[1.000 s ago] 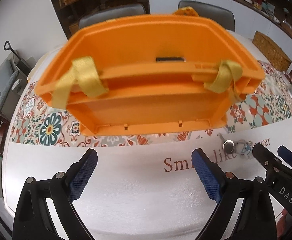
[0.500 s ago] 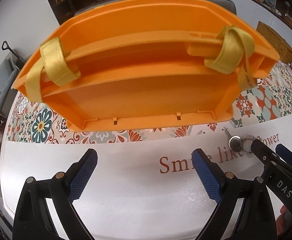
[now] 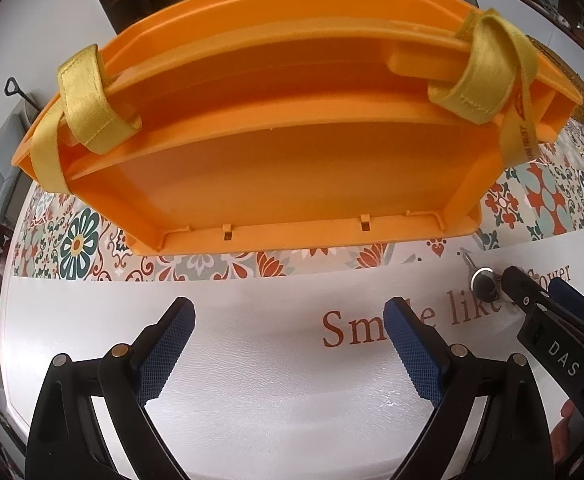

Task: Organize rigid objects
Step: 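Grasp the blue-white keychain figure with the right tool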

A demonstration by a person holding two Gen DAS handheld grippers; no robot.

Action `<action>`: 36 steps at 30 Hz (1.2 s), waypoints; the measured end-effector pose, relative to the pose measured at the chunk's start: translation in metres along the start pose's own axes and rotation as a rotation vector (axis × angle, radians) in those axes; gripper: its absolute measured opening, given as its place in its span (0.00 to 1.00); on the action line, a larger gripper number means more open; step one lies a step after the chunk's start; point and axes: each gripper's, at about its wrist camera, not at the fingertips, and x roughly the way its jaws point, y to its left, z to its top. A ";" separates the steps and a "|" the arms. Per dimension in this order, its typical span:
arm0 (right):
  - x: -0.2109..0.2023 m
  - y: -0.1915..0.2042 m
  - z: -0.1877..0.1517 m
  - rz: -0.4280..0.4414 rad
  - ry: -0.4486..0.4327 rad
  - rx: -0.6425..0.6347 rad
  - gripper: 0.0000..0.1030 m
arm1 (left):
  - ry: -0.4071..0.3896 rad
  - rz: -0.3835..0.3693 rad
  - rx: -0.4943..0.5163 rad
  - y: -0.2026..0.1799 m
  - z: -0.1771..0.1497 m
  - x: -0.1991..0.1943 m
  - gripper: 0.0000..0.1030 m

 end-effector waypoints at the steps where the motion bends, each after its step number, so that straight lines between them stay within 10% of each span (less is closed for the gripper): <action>1: 0.002 0.000 0.000 -0.003 0.002 -0.001 0.68 | 0.000 0.002 -0.002 0.000 0.000 0.001 0.94; 9: 0.009 -0.002 0.000 0.003 0.022 -0.001 0.52 | 0.006 0.015 -0.003 0.002 -0.001 0.007 0.94; 36: -0.061 0.019 -0.004 0.056 -0.046 -0.087 0.52 | -0.032 -0.026 -0.013 0.016 -0.001 -0.031 0.94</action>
